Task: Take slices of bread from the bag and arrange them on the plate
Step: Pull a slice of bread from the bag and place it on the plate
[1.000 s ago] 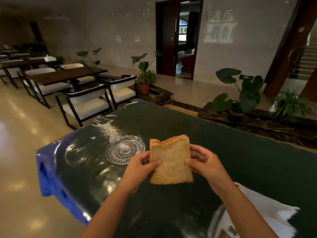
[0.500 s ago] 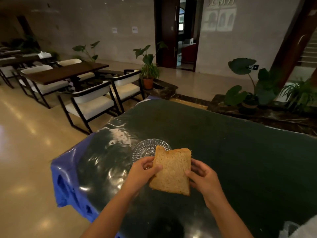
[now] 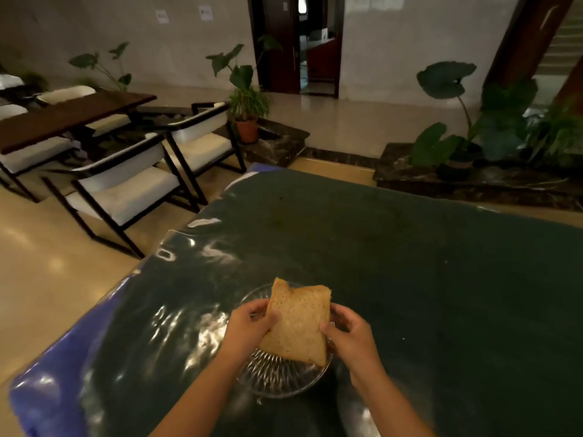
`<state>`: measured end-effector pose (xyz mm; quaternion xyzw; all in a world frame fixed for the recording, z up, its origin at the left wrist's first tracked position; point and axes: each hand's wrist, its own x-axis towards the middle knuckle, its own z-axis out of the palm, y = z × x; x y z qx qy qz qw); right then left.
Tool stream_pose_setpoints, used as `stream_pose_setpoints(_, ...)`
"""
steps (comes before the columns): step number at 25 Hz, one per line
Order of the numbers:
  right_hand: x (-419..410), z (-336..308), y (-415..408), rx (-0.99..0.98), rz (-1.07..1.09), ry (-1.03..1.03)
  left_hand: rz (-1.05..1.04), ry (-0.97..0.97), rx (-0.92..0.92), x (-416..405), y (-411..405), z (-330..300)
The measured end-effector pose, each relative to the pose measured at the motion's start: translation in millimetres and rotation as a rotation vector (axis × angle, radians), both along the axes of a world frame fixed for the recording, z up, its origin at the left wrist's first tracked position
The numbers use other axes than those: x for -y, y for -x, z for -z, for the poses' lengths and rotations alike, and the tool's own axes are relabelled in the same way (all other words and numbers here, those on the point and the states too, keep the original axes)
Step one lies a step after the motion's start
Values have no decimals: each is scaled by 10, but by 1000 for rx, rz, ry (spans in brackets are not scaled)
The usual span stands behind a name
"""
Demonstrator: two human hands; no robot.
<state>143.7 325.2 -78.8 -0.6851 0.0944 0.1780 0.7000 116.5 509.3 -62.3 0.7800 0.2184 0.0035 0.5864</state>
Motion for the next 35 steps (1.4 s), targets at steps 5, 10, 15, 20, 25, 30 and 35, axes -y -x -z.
stream_pose_setpoints(5,-352,423,-458,25,117,174,78,-27,-78,-338,-668,567)
stream_pose_setpoints(10,-527,739,-708,-14,232,282,192,-70,-123,-459,-1103,922)
stream_pose_setpoints(15,-622,908,-784,-1,278,445,265,-169,-110,-460,-1266,1133)
stream_pose_setpoints(20,-717,913,-780,-4,344,633,254,-254,-78,-454,-1294,1138)
stream_pose_setpoints(25,-793,890,-740,14,375,710,220,-299,-67,-434,-1282,1082)
stream_pose_setpoints(30,-926,854,-759,15,474,687,176,-304,-39,-410,-1285,1053)
stream_pose_setpoints(35,-923,720,-704,30,479,597,123,-137,-36,-570,-1233,940)
